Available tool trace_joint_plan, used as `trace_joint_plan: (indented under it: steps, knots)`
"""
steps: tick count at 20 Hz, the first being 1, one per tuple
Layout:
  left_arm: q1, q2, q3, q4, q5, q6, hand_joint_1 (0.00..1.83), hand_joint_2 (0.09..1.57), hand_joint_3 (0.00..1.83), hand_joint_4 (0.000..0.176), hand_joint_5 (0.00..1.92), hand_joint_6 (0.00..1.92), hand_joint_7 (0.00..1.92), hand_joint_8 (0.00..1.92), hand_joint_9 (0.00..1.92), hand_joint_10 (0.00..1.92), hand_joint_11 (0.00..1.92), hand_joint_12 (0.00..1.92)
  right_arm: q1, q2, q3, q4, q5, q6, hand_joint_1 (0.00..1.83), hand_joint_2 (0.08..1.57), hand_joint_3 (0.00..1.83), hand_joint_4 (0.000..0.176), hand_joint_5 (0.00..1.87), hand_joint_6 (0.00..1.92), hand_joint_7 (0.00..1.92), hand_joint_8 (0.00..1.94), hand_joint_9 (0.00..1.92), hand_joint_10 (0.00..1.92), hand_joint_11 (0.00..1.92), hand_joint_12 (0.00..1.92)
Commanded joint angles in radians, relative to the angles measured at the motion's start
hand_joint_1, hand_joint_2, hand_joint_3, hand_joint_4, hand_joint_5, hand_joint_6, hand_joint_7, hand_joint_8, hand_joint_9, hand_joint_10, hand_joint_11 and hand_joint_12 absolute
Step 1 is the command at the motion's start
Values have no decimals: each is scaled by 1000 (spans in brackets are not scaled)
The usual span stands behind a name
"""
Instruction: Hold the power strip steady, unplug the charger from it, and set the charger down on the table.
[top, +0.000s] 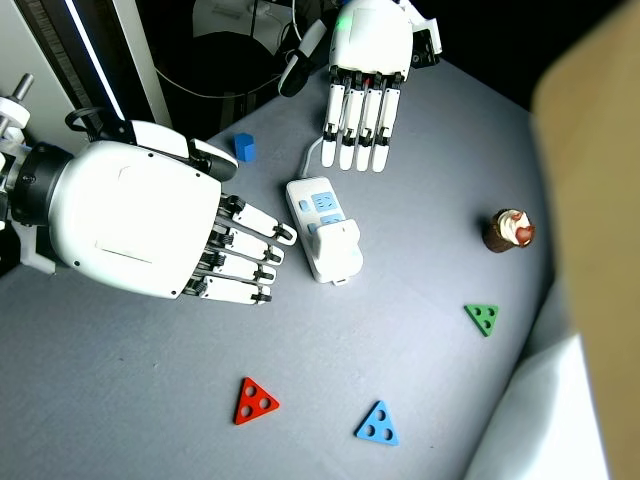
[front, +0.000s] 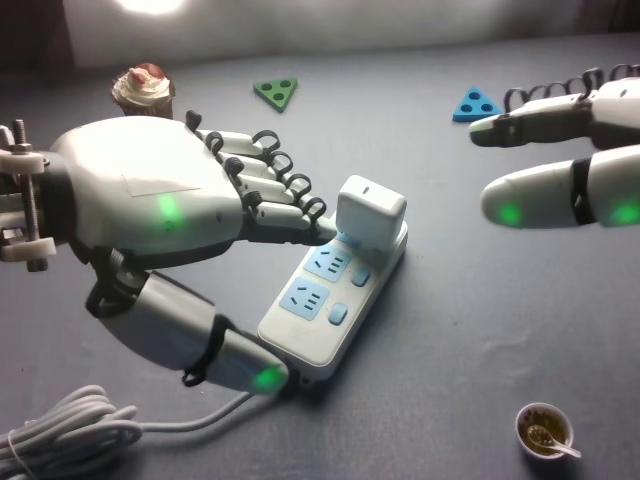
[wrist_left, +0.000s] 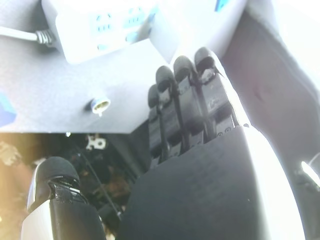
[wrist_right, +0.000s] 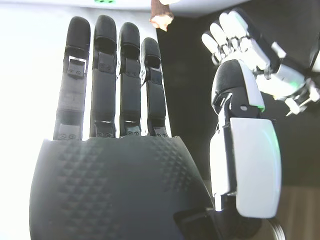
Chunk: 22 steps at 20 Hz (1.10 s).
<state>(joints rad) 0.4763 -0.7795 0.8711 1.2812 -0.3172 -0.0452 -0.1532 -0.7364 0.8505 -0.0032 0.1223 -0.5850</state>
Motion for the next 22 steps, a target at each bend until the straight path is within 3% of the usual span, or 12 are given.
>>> trace_joint_plan:
  steps: [1, 6, 10, 13, 16, 20, 22]
  knots:
    - [-14, -2, -3, 2, -44, -20, 0, 1002, 0, 0, 248, 6, 275, 7, 257, 1, 157, 208, 2, 6, 3, -13, 113, 4, 0, 963, 1, 0, 227, 0, 259, 0, 239, 0, 189, 85]
    - [-18, -23, -16, 150, -18, -155, 0, 1006, 0, 0, 251, 4, 279, 5, 262, 1, 160, 197, 1, 5, 9, -25, 107, 4, 0, 962, 0, 0, 226, 0, 249, 0, 227, 0, 189, 74]
    - [-14, -70, 8, 244, -29, -255, 0, 996, 0, 0, 239, 0, 266, 0, 248, 2, 152, 183, 1, 1, -7, -133, 63, 5, 0, 967, 1, 0, 233, 2, 266, 5, 242, 5, 189, 66]
    - [9, -102, 31, 243, -33, -285, 0, 1000, 0, 0, 227, 0, 252, 1, 228, 0, 144, 170, -1, 1, -6, -132, 72, 5, 0, 958, 0, 0, 211, 0, 241, 0, 220, 0, 169, 50]
    - [35, -125, 44, 240, -17, -311, 0, 1001, 1, 0, 232, 1, 257, 1, 231, 1, 153, 166, -15, 2, -4, -125, 157, 5, 0, 964, 0, 0, 238, 10, 266, 11, 242, 8, 195, 55]
    - [50, -144, 60, 241, -9, -312, 0, 1003, 1, 0, 226, 0, 248, 2, 222, 2, 138, 151, -33, -7, -7, -28, 187, -23, 52, 991, 9, 0, 207, 0, 230, 0, 208, 0, 180, 39]
    - [60, -149, 65, 241, -4, -317, 0, 1005, 1, 0, 235, 3, 260, 5, 241, 8, 162, 156, -50, -16, -6, 75, 197, -69, 188, 1027, 15, 0, 209, 3, 245, 7, 229, 9, 203, 44]
